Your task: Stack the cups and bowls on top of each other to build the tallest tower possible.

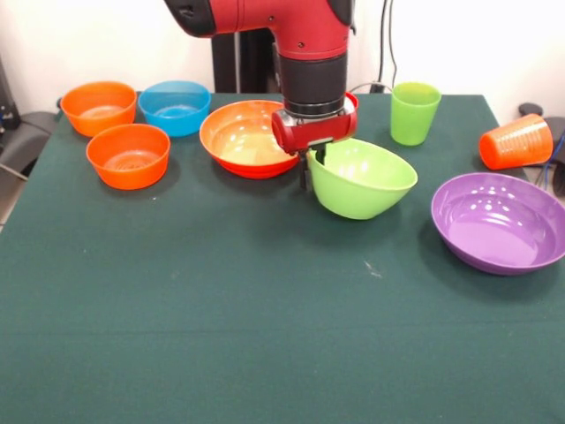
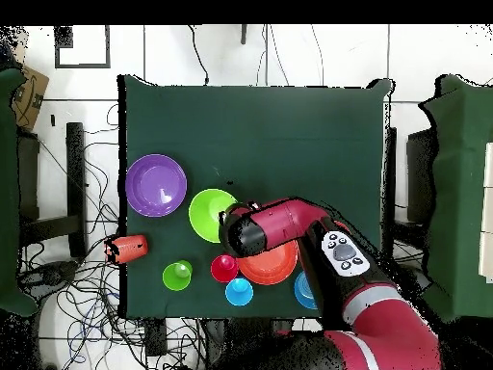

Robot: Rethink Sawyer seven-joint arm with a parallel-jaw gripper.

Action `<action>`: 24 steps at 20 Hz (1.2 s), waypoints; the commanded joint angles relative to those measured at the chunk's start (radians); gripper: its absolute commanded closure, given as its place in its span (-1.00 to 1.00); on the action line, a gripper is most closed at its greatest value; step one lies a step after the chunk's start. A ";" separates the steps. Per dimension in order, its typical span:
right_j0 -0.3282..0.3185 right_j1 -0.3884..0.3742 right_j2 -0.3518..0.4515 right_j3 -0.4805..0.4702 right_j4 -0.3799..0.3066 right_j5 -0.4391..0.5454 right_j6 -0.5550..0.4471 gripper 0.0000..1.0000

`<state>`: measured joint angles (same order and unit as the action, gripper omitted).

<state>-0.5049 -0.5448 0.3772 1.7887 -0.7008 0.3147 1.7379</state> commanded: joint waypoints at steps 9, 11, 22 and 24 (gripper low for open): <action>-0.064 0.113 0.098 -0.149 -0.150 0.126 -0.261 1.00; -0.069 0.119 0.105 -0.159 -0.154 0.132 -0.270 1.00; -0.105 0.151 0.138 -0.194 -0.190 0.155 -0.308 1.00; -0.108 0.151 0.144 -0.196 -0.195 0.163 -0.306 1.00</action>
<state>-0.5936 -0.4785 0.4789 1.7322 -0.7478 0.3902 1.7379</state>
